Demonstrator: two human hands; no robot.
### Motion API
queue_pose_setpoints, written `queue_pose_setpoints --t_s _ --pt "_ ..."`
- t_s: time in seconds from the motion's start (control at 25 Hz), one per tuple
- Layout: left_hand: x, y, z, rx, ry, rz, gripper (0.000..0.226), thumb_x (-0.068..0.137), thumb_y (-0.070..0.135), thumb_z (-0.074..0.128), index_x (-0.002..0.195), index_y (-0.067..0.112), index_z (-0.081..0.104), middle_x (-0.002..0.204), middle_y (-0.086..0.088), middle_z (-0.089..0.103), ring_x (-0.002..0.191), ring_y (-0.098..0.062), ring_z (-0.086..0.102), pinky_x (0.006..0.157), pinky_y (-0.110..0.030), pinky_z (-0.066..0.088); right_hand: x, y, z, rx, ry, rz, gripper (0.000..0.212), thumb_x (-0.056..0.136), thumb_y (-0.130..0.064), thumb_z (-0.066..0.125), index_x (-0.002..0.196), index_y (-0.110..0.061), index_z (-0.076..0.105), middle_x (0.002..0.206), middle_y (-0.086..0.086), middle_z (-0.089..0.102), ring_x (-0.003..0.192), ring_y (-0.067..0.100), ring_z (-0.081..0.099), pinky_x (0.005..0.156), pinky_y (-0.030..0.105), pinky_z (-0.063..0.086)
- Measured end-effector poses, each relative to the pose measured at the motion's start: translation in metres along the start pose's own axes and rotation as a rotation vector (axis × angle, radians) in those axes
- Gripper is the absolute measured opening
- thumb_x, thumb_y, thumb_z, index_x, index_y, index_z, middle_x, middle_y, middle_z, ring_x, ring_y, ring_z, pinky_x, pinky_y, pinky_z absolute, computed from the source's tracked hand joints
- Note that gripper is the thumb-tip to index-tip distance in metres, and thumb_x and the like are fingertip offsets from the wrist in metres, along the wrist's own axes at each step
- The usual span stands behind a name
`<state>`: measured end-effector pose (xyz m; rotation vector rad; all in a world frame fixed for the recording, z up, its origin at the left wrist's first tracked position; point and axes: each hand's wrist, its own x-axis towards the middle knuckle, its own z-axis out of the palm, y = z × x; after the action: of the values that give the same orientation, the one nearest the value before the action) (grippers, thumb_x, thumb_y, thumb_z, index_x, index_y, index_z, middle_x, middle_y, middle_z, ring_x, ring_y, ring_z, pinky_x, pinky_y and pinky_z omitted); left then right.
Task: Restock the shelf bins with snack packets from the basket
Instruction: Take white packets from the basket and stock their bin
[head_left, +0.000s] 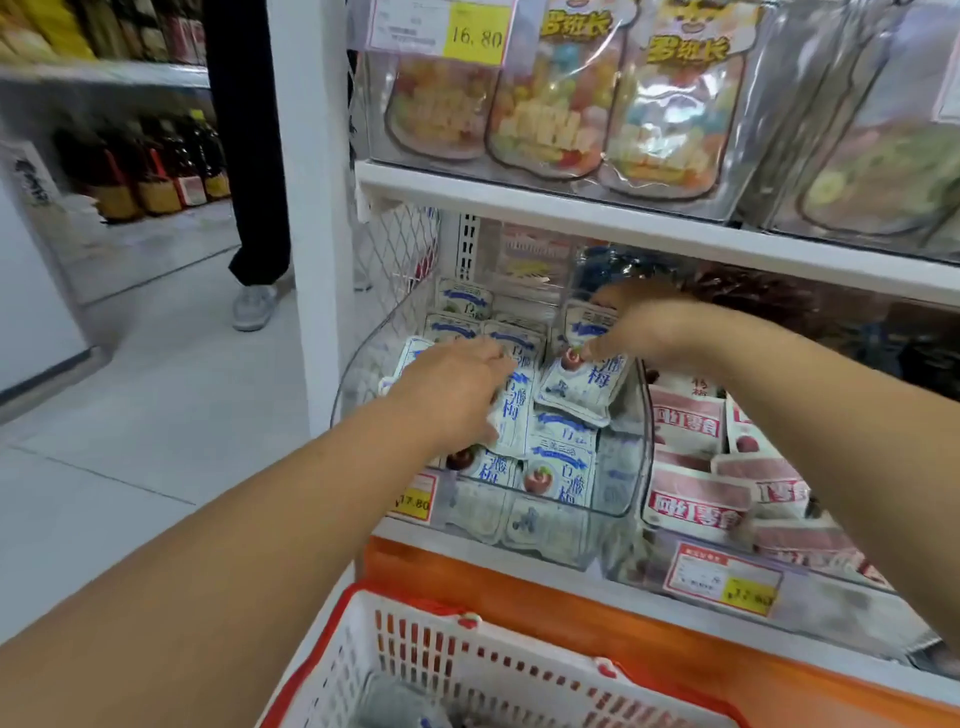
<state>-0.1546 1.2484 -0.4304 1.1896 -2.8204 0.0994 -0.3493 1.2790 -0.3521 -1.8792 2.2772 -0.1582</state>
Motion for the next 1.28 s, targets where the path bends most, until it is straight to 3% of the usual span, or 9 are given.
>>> queue_pose_setpoints --t_s 0.12,0.32,0.68,0.8,0.88,0.96,1.08,1.16,1.28 --pt "0.020 -0.007 0.014 -0.005 -0.191 0.027 0.098 0.080 0.043 0.075 0.155 0.030 0.013 0.164 0.000 0.000 0.150 -0.023 -0.002 0.120 -0.053 0.005 0.032 0.003 0.010 -0.127 -0.160 0.003 0.065 0.088 -0.038 0.069 0.143 -0.014 0.042 0.143 0.009 0.048 0.129 0.028 0.048 0.106 0.037 0.036" --pt "0.027 -0.013 0.020 -0.056 -0.231 0.021 0.100 0.080 0.040 0.075 0.154 0.036 0.008 0.163 0.004 -0.006 0.150 -0.020 -0.008 0.120 -0.055 0.000 0.052 0.005 0.031 -0.528 0.011 0.004 0.057 0.079 -0.062 0.065 0.121 -0.024 0.061 0.137 0.005 0.051 0.133 0.030 0.034 0.110 0.045 0.026" --pt "0.024 -0.002 0.012 -0.086 -0.233 -0.014 0.091 0.083 0.045 0.071 0.153 0.038 0.014 0.163 0.004 -0.006 0.150 -0.018 -0.007 0.119 -0.055 0.003 0.023 -0.002 0.029 -0.479 0.015 0.025 0.039 0.093 -0.048 0.056 0.127 -0.028 0.059 0.139 0.011 0.044 0.129 0.033 0.030 0.105 0.042 0.028" --pt "0.013 0.001 0.002 -0.132 -0.183 -0.034 0.087 0.084 0.045 0.069 0.153 0.036 0.016 0.164 0.002 -0.001 0.150 -0.019 -0.003 0.120 -0.053 0.009 0.011 -0.008 0.024 -0.432 0.099 -0.049 0.031 0.095 -0.046 0.053 0.117 -0.026 0.061 0.130 0.010 0.053 0.123 0.033 0.038 0.106 0.046 0.030" --pt "-0.004 0.006 -0.005 -0.167 -0.054 -0.041 0.076 0.088 0.043 0.065 0.152 0.034 0.024 0.163 0.001 0.009 0.150 -0.020 0.006 0.120 -0.048 0.014 -0.011 -0.010 0.024 -0.270 0.252 -0.168 0.027 0.095 -0.043 0.053 0.113 -0.025 0.061 0.124 0.006 0.062 0.116 0.028 0.049 0.105 0.046 0.037" --pt "-0.039 0.020 -0.007 -0.261 0.260 -0.004 0.056 0.091 0.034 0.062 0.144 0.027 0.044 0.155 -0.001 0.035 0.142 -0.022 0.029 0.116 -0.037 0.024 -0.055 -0.011 0.032 0.017 0.500 -0.284 0.032 0.094 -0.034 0.056 0.124 -0.026 0.062 0.115 -0.001 0.067 0.106 0.021 0.053 0.098 0.038 0.043" --pt "-0.113 0.056 0.026 -0.350 0.661 0.141 0.027 0.089 0.019 0.058 0.114 0.016 0.067 0.112 0.000 0.066 0.105 -0.019 0.053 0.092 -0.027 0.038 -0.143 -0.006 0.082 0.542 0.726 -0.383 0.024 0.091 -0.015 0.056 0.112 -0.020 0.065 0.084 -0.009 0.059 0.074 0.005 0.049 0.070 0.018 0.040" --pt "-0.153 0.078 0.076 -0.369 0.527 0.122 0.026 0.089 0.020 0.054 0.110 0.016 0.068 0.106 0.001 0.066 0.099 -0.018 0.053 0.086 -0.029 0.047 -0.185 0.005 0.146 0.655 0.639 -0.274 0.019 0.089 -0.011 0.056 0.104 -0.020 0.064 0.078 -0.010 0.055 0.065 0.003 0.047 0.063 0.015 0.037" --pt "-0.193 0.104 0.154 -0.459 -0.133 -0.026 0.035 0.096 0.026 0.052 0.131 0.024 0.057 0.134 0.006 0.052 0.122 -0.015 0.049 0.097 -0.032 0.047 -0.212 0.034 0.247 0.421 0.001 -0.017 0.024 0.094 -0.014 0.054 0.116 -0.020 0.059 0.106 -0.003 0.060 0.089 0.010 0.058 0.075 0.026 0.046"
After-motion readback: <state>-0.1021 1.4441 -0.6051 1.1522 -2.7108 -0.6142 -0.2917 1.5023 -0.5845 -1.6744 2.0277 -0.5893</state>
